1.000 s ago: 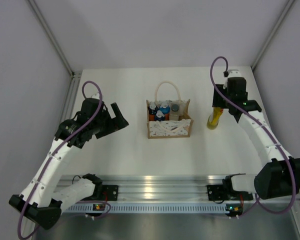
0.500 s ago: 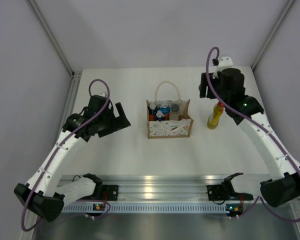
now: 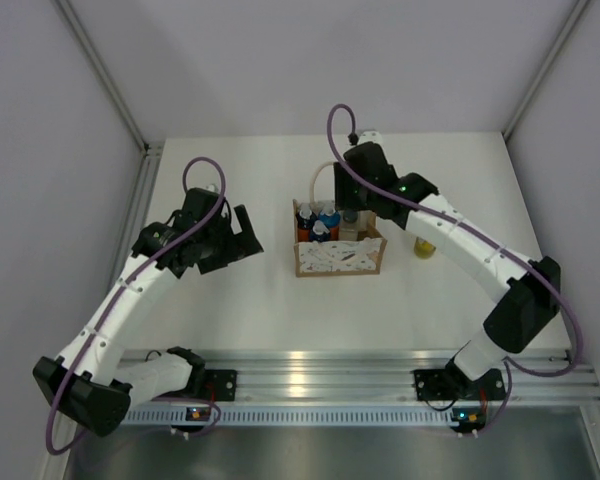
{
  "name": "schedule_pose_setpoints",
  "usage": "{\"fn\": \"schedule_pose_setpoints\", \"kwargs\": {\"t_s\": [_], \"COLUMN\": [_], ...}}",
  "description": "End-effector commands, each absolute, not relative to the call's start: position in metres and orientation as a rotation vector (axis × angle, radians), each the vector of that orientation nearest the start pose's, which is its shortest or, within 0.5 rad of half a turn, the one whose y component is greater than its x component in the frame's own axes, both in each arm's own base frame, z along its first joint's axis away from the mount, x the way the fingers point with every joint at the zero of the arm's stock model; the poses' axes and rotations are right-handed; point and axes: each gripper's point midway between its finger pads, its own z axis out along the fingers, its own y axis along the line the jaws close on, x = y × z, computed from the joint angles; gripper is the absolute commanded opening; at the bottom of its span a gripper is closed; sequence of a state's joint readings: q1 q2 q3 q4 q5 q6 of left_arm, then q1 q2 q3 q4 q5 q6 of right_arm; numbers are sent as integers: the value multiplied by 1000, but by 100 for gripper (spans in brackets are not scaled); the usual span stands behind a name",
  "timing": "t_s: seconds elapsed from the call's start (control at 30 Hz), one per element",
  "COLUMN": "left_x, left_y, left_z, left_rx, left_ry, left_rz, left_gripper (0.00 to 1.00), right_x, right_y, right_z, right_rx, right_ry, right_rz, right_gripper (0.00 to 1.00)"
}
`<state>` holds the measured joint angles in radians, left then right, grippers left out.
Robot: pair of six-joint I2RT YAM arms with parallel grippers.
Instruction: Take the personal care products out of the canvas bag
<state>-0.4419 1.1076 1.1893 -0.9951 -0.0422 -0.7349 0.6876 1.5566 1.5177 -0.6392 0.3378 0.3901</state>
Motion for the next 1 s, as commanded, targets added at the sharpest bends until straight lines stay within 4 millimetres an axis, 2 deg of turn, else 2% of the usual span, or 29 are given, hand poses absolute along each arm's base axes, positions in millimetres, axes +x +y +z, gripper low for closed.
{"fn": "schedule_pose_setpoints", "kwargs": {"t_s": [0.0,0.27,0.57,0.7,0.97], "left_x": [235,231,232,232,230], "left_y": [-133,-129,-129,-129,-128], "left_z": [219,214,214,215,215], "left_rx": [-392,-406,-389,-381,-359], "left_ry": [2472,2472,2476,2474,2473], "left_rz": [-448,-431,-423,-423,-424], "left_gripper": [99,99,99,99,99], "right_x": [355,349,347,349,351], "right_y": [241,232,249,248,238], "right_z": [250,217,179,169,135], "right_rx": [-57,-14,-60,-43,-3], "right_ry": [2245,2343,2450,2466,2517], "right_rz": [151,55,79,51,-21], "right_gripper": [60,60,59,58,54]}}
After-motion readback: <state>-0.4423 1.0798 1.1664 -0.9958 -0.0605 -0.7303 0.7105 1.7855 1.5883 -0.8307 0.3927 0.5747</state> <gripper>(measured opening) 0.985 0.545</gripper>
